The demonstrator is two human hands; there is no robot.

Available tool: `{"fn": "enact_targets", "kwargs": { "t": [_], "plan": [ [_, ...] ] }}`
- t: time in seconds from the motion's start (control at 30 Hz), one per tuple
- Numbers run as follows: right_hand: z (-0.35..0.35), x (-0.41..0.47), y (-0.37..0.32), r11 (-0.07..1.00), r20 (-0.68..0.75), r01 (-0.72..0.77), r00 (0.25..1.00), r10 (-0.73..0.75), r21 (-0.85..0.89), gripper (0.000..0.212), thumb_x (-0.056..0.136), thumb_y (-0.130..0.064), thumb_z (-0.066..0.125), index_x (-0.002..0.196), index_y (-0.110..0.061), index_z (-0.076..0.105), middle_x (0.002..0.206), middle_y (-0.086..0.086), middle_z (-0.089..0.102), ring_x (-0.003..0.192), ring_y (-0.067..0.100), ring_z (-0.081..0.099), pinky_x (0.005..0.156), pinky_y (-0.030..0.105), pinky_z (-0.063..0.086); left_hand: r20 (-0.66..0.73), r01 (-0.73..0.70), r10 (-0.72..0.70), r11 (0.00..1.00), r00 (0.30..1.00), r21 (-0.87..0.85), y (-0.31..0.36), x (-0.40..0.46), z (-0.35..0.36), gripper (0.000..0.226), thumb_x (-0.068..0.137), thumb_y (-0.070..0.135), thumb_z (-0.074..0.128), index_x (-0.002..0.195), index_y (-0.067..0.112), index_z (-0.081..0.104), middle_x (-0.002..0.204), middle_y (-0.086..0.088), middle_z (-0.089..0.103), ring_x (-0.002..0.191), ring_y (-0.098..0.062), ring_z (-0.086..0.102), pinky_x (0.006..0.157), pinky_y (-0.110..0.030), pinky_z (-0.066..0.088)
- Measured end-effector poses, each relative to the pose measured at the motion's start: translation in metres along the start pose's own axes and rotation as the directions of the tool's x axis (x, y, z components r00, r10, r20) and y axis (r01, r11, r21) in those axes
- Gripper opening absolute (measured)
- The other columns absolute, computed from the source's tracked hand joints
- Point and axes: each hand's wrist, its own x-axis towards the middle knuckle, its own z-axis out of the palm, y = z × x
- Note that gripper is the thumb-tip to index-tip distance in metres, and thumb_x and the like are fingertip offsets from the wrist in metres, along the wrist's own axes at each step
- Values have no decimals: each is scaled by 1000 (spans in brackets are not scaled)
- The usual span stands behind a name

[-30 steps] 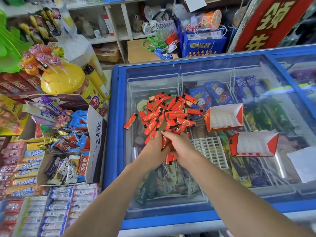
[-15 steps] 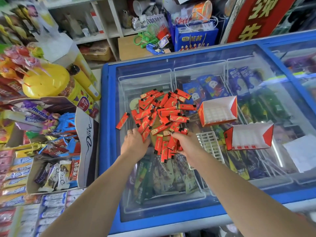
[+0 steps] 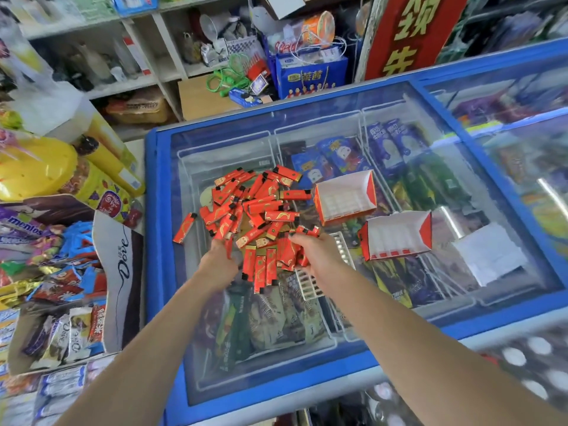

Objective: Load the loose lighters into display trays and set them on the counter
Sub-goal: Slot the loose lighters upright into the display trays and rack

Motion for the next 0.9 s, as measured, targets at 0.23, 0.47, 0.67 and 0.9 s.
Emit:
{"fn": "enact_targets", "kwargs": {
  "t": [0.23, 0.47, 0.67, 0.9],
  "plan": [
    [-48, -12, -8, 997, -58, 13, 998, -9, 72, 16, 82, -15, 76, 93, -7, 67, 78, 8, 70, 64, 16, 67, 63, 34, 62, 145, -194, 246, 933, 958, -304, 84, -50, 48, 27, 98, 47, 56, 112, 24, 56, 89, -1, 65, 76, -19, 62, 68, -34, 50],
    [-113, -25, -18, 992, -109, 82, 991, -72, 97, 9, 82, -13, 73, 89, -8, 75, 77, 11, 73, 72, 28, 68, 73, 38, 53, 232, -267, 408, 844, 883, -466, 138, -70, 97, 11, 101, 25, 61, 90, 24, 60, 56, 16, 52, 47, -5, 42, 52, -27, 33],
    [-174, -27, -35, 984, -4, 180, 984, -180, -10, 19, 86, -1, 70, 99, -14, 75, 88, 17, 76, 80, 29, 71, 65, 35, 56, 223, -362, 439, 877, 870, -314, 163, -65, 120, 28, 98, 36, 62, 86, 10, 61, 59, 15, 50, 47, -3, 41, 54, -26, 34],
    [-209, -9, -48, 751, -17, 411, 872, -489, -517, 24, 91, -7, 65, 108, -24, 67, 92, -2, 73, 88, 15, 70, 82, 35, 57, -88, -356, 345, 900, 935, -251, 182, -40, 133, 17, 97, 30, 61, 82, 32, 52, 67, 6, 54, 47, -4, 47, 41, -15, 34]
  ]
}}
